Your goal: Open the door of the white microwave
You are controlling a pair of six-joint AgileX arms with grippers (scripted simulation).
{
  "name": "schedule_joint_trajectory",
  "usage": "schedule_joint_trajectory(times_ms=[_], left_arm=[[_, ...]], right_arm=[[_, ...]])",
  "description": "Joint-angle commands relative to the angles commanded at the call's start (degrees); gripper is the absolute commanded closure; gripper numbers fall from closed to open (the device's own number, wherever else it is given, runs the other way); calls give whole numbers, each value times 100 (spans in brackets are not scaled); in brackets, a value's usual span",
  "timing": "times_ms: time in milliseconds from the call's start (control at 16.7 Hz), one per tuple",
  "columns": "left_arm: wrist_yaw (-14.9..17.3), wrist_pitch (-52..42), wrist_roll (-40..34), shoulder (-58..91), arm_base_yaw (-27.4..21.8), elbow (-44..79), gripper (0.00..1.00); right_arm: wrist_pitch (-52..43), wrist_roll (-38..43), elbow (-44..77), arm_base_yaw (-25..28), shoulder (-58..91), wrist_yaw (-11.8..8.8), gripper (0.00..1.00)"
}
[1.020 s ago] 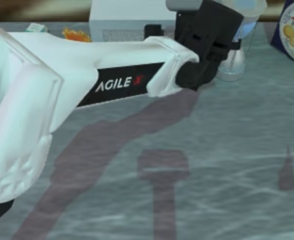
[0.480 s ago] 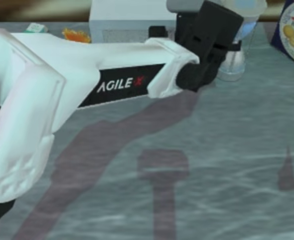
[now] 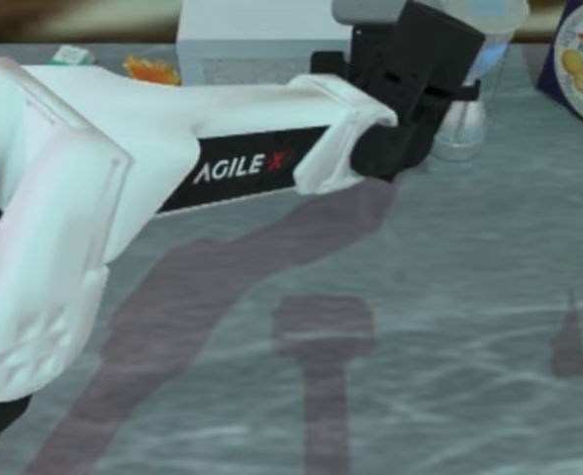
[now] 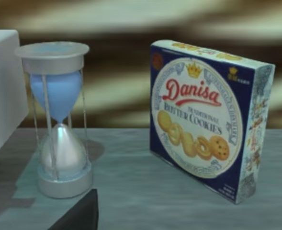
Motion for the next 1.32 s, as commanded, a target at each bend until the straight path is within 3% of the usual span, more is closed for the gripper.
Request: schedule_joint_trajectory(times_ms=[60,420,1020,1320], left_arm=[[-25,-1,7,-171,-347,-235,100],[204,-925,-233,251,-292,679,100],[1383,-5689,-1198,1697,54,4629,100],[1849,-7075,-1503,2078,212,5839,100]], right_arm=[[0,0,0,0,0,0,0],[0,0,0,0,0,0,0],[0,0,0,0,0,0,0],[0,0,0,0,0,0,0]])
